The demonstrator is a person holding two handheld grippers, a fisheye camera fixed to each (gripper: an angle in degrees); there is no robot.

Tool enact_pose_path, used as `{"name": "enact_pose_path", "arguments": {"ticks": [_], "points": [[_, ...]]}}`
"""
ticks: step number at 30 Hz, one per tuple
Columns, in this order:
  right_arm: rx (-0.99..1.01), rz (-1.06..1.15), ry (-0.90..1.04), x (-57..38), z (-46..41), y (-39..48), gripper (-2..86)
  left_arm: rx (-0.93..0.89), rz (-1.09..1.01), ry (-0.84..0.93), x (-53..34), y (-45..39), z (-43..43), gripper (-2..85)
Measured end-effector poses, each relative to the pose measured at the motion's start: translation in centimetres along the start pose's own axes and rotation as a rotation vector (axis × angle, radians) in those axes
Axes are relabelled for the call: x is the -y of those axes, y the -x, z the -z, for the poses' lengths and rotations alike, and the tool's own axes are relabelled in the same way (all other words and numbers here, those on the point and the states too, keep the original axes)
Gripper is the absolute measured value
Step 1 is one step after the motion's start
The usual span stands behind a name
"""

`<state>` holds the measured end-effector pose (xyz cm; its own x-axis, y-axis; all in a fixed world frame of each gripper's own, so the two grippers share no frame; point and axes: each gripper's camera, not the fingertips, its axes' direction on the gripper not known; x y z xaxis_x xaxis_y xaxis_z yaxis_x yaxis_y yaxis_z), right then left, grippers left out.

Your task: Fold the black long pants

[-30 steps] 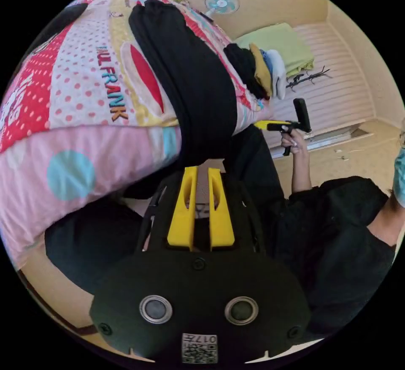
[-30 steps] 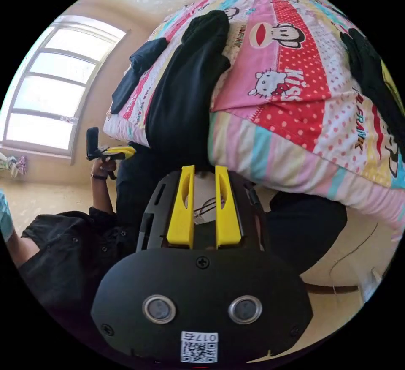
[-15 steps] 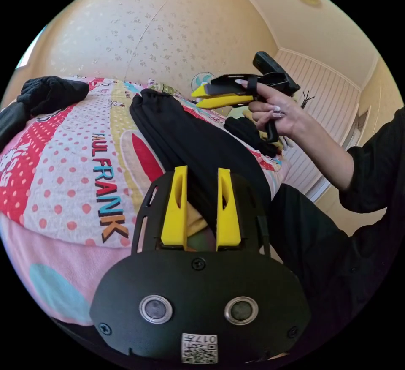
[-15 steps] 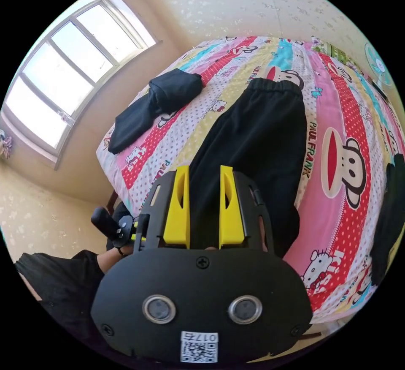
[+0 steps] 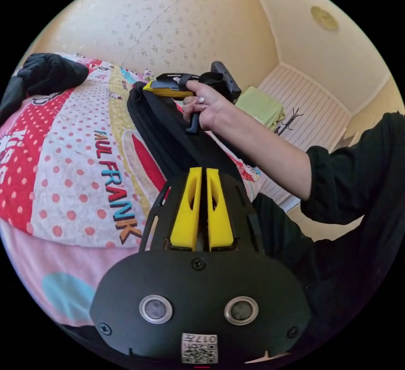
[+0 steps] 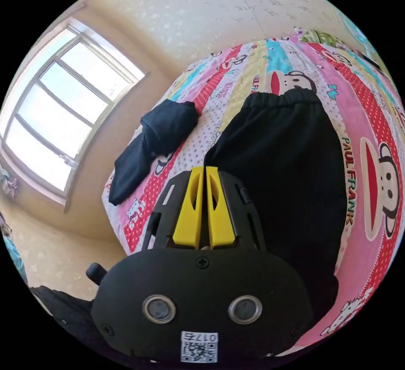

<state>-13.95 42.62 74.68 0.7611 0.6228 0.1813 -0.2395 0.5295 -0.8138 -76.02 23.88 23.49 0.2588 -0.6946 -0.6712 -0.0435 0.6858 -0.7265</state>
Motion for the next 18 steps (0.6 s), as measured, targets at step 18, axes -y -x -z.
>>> {"name": "enact_pose_path", "arguments": {"ticks": [18], "points": [[-0.401, 0.054, -0.077, -12.9, 13.6, 2.1, 4.9, 0.045, 0.156, -0.007, 2.5, 4.2, 1.0, 0.3]]}}
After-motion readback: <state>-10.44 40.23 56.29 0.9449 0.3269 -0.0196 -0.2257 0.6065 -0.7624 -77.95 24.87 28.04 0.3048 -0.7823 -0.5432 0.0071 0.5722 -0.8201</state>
